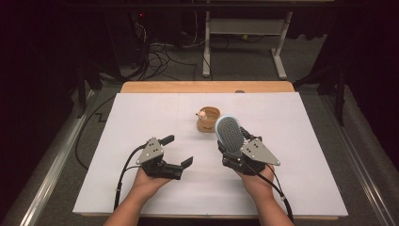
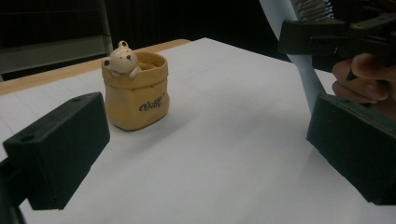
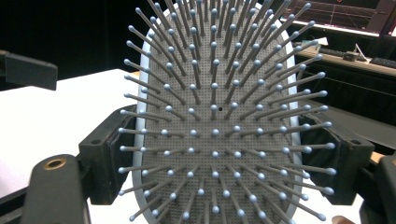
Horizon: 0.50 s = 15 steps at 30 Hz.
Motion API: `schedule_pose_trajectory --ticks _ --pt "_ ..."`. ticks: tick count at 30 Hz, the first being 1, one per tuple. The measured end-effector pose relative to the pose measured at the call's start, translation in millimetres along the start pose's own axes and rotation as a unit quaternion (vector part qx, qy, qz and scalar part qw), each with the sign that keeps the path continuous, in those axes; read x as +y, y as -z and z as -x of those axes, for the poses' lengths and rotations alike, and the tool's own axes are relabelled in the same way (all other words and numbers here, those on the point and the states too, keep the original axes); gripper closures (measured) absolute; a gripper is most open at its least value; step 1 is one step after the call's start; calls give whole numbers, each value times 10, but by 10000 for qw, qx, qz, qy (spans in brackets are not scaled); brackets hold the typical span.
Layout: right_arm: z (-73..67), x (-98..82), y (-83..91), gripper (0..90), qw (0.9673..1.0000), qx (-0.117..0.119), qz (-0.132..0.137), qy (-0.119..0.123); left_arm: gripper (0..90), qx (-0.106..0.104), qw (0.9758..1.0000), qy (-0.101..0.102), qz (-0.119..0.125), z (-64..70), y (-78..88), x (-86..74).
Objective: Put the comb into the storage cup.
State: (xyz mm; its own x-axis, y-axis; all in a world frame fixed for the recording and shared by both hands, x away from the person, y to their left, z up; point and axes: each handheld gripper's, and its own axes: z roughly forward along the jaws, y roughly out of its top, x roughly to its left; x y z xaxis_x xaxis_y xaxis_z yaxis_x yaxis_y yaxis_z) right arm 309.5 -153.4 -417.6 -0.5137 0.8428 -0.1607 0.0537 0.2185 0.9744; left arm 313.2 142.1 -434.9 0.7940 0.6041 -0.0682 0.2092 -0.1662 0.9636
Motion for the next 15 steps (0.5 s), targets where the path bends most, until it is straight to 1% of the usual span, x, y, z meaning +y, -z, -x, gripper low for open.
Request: schedule_pose_trajectory --ticks 9,14,15 --pt "-146 -3 -6 205 9998 125 -8 171 0 -9 10000 -26 55 34 48 61" --pt "-194 -3 -10 205 9996 223 7 176 0 -26 10000 -39 77 46 59 82" --pt "-227 -1 -10 205 9995 249 13 210 0 -34 10000 -54 72 53 62 92"
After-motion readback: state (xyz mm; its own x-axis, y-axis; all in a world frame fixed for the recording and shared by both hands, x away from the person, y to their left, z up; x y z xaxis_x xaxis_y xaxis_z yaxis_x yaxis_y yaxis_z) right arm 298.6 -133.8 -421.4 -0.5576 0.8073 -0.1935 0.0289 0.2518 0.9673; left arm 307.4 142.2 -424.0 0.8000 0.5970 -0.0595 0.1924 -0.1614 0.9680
